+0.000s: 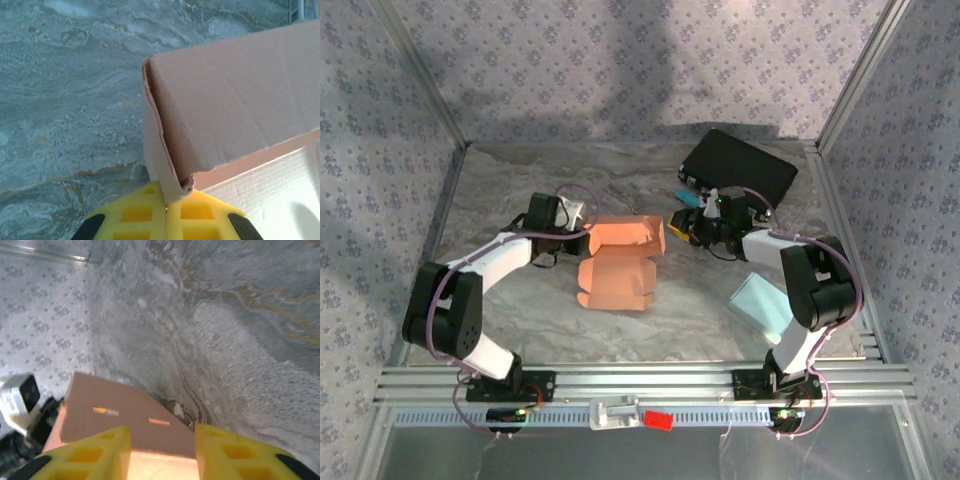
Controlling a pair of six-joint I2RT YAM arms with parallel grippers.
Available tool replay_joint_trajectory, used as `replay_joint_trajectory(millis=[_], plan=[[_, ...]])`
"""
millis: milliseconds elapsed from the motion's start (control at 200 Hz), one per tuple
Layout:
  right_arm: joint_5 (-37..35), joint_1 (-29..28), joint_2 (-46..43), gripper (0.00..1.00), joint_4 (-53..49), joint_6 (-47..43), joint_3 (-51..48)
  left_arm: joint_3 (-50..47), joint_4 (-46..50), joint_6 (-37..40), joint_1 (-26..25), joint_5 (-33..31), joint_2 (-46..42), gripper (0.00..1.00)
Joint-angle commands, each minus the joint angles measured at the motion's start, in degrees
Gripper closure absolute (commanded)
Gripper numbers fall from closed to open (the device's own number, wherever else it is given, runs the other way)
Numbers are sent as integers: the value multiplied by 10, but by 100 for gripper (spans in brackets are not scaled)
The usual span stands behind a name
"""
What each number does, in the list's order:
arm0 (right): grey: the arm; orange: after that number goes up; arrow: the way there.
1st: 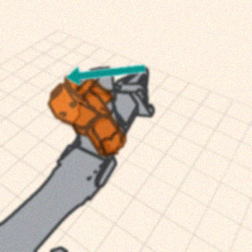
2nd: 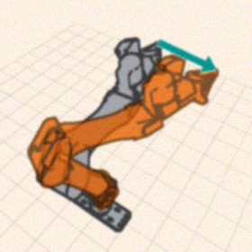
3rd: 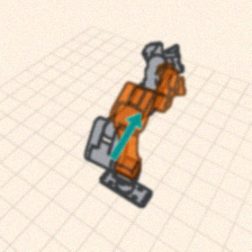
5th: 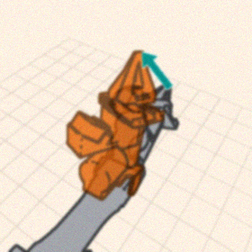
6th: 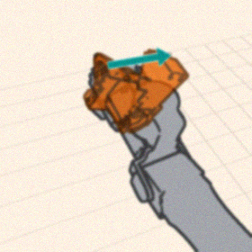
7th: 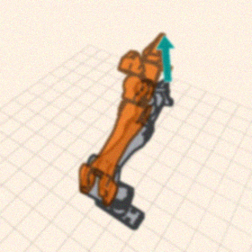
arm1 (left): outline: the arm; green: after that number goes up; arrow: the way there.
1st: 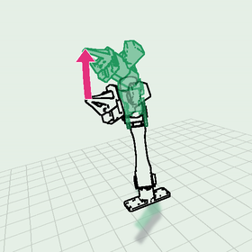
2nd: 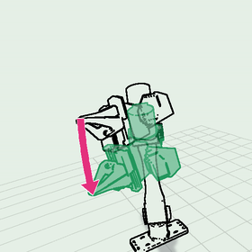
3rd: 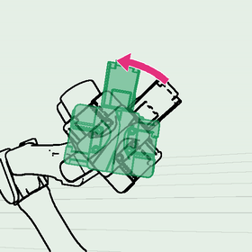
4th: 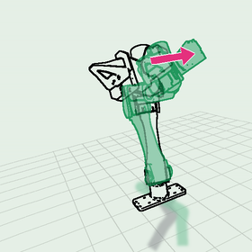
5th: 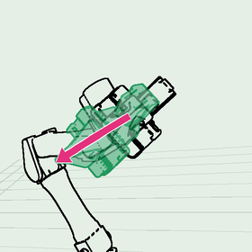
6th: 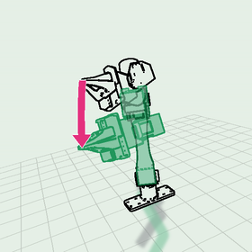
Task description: Fold the paper box
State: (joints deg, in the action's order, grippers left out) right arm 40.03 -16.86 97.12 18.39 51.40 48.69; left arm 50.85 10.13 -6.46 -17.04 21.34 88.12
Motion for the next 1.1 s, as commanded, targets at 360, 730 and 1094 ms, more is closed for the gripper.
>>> replay_joint_trajectory(millis=[360, 730, 1094], plan=[[-123, -76, -86, 28, 110, 81, -126, 96, 95, -34, 10, 57, 49, 100], [-209, -132, -65, 22, 199, 150, -108, 107, 121, -48, 10, 56, 52, 100], [-224, -149, -9, 37, 362, 275, -101, 100, 114, -57, 5, 48, 45, 100]])
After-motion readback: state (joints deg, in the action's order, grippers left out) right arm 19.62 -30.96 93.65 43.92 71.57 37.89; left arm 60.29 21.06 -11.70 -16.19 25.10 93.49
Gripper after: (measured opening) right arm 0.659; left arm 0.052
